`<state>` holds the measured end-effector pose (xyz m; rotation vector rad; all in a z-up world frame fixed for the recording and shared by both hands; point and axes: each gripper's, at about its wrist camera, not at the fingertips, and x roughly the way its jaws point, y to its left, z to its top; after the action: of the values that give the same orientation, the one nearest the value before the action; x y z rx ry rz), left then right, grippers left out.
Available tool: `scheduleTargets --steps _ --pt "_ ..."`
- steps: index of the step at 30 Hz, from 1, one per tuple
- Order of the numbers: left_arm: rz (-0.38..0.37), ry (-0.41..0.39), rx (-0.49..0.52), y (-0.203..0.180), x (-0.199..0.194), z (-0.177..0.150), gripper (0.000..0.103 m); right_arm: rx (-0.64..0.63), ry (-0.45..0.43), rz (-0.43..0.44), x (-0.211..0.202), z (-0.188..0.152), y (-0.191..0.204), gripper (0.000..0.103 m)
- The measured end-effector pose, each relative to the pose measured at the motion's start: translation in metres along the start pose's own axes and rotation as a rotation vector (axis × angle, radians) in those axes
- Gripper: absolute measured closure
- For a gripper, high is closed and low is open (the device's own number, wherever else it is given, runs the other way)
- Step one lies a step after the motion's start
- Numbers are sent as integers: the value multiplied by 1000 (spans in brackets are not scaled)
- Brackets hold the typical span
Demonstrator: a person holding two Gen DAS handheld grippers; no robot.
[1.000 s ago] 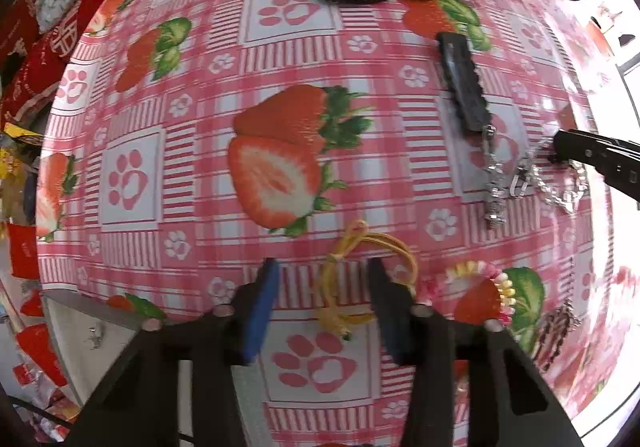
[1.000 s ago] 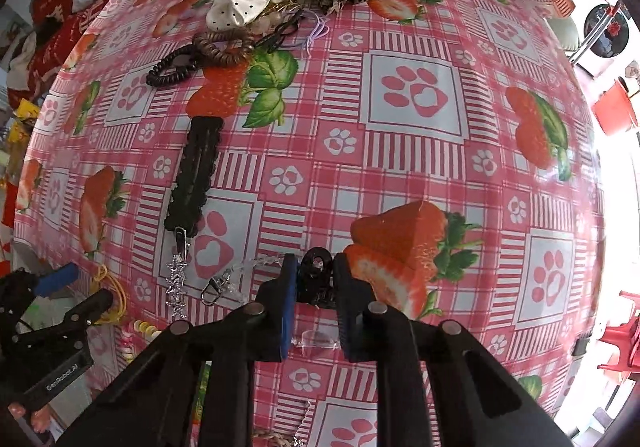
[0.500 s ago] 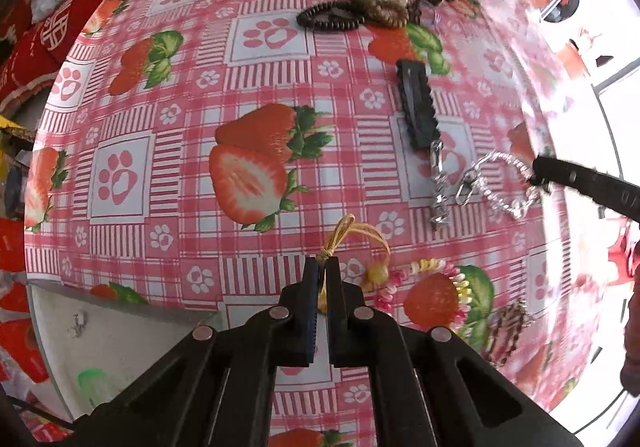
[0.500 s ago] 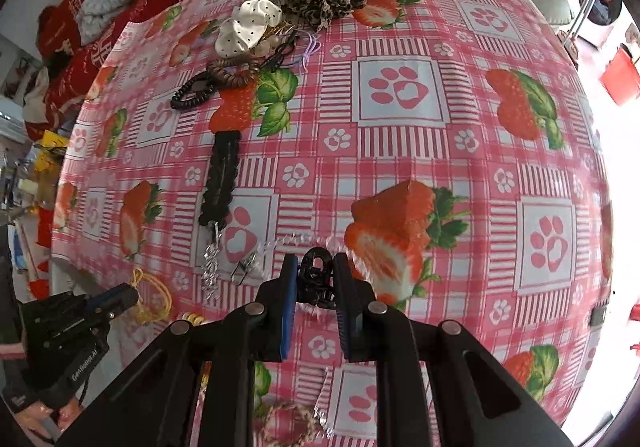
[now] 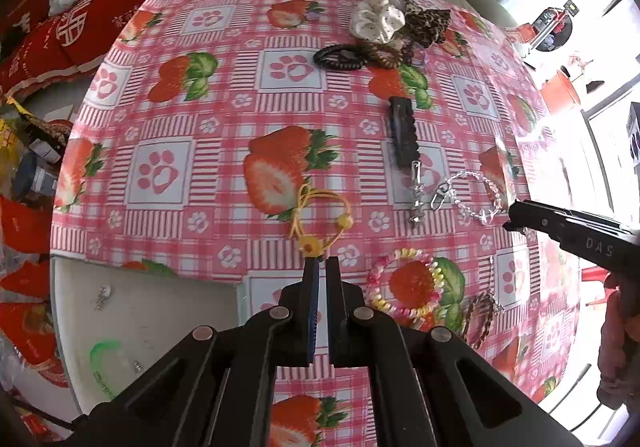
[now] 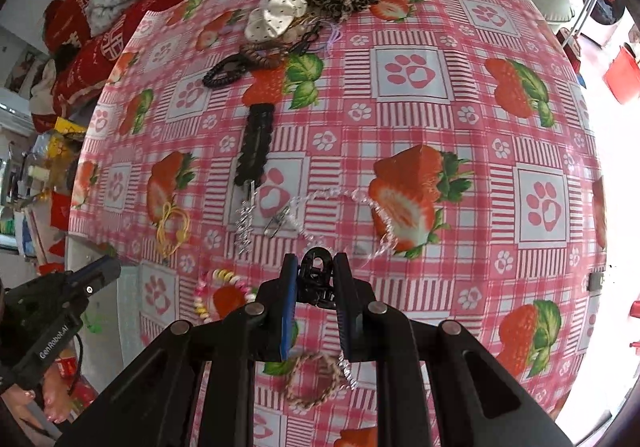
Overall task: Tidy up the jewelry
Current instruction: 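Lift the yellow hair tie and black claw clip and carry both toward the white tray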
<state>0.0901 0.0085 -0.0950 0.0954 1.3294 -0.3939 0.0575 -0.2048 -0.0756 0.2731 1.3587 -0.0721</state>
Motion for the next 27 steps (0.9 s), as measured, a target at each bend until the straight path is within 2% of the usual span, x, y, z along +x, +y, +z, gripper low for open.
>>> scheduleTargets --steps 5,11,12,13,14,17,22,27 --pt "66 -13 12 -1 6 4 93 -12 17 4 2 -9 12 84" --pt "28 -6 -21 -1 20 11 92 -11 30 19 2 -20 17 84" --pt "31 3 -17 -2 24 13 55 -9 32 21 2 -22 17 84" --pt "44 18 -16 -3 28 14 0 -7 34 21 1 -23 16 84" --pt "79 20 -17 -4 33 16 0 -2 35 22 1 -24 14 84" --pt "99 21 0 -6 46 23 0 16 33 23 -1 -26 7 84" --pt "176 47 24 -6 76 35 0 40 30 24 -2 -26 -5 84" --pt "159 96 49 -4 102 41 0 60 35 24 -1 -29 -13 84"
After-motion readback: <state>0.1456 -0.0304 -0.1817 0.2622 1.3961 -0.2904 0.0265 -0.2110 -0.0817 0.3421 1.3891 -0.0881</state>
